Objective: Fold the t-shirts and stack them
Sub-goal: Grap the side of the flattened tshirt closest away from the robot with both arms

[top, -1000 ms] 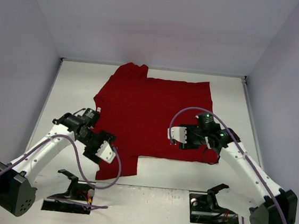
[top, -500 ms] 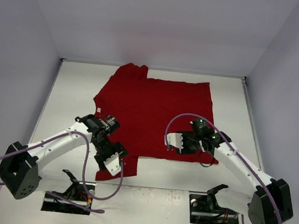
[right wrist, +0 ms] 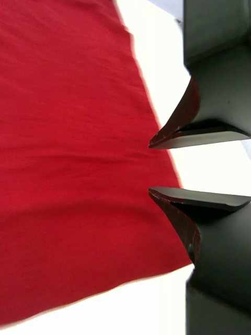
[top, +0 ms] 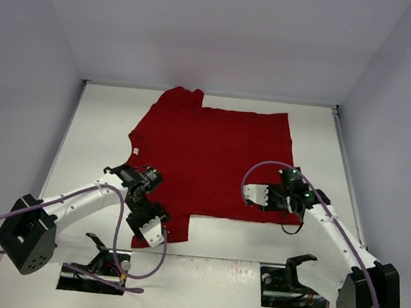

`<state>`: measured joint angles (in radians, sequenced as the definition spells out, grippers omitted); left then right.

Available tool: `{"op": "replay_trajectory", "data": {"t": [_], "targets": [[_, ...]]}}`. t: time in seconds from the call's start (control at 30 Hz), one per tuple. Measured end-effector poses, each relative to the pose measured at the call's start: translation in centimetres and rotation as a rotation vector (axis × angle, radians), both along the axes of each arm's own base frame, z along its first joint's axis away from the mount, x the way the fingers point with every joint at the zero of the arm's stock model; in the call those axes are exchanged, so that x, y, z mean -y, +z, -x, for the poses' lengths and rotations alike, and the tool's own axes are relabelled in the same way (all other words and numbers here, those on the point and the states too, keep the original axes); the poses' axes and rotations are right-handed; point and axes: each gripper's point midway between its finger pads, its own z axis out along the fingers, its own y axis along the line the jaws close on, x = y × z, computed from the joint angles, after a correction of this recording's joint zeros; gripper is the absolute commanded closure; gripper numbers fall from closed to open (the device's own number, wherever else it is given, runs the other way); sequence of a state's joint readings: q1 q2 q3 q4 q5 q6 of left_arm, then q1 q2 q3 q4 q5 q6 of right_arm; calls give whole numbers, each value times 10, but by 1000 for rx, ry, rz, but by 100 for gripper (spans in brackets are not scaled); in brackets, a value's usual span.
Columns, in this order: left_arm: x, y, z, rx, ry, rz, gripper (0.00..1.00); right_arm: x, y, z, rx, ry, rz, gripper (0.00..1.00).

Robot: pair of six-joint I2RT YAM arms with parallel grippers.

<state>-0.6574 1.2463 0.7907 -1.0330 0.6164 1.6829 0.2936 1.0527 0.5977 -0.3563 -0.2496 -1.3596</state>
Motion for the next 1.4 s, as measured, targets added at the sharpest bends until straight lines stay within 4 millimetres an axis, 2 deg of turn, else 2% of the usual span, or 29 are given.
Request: {"op": "replay_trajectory", "data": {"t": [0.13, 0.2, 0.3, 0.43, 0.57, 0.7, 0.87, 0.97, 1.17, 1.4], "targets": [[-20, 3, -24, 46, 135, 2, 49, 40, -9, -3, -11, -54, 70, 67], [-30, 5, -34, 65, 204, 4, 49, 50, -14, -3, -22, -48, 95, 65], [-39, 6, -39, 80, 257, 3, 49, 53, -21, 2, -38, -19, 116, 64], [-48, 2, -33, 89, 297, 3, 49, 55, -30, 14, -60, 24, 141, 60], [-58, -4, -24, 86, 346, -1, 46, 58, -30, 24, -69, 52, 158, 51], [-67, -6, -27, 69, 416, -10, 44, 61, -31, 39, -113, 65, 163, 49], [-77, -12, -33, 0, 539, -18, 43, 61, -33, 49, -175, 68, 157, 53], [-78, -12, -38, -28, 579, -17, 43, 62, -35, 47, -237, 71, 159, 57], [-77, -11, -52, -49, 624, 0, 43, 66, -51, 49, -359, 87, 166, 68], [-77, -20, -61, -66, 647, -8, 43, 68, -61, 55, -418, 109, 171, 74]]}}
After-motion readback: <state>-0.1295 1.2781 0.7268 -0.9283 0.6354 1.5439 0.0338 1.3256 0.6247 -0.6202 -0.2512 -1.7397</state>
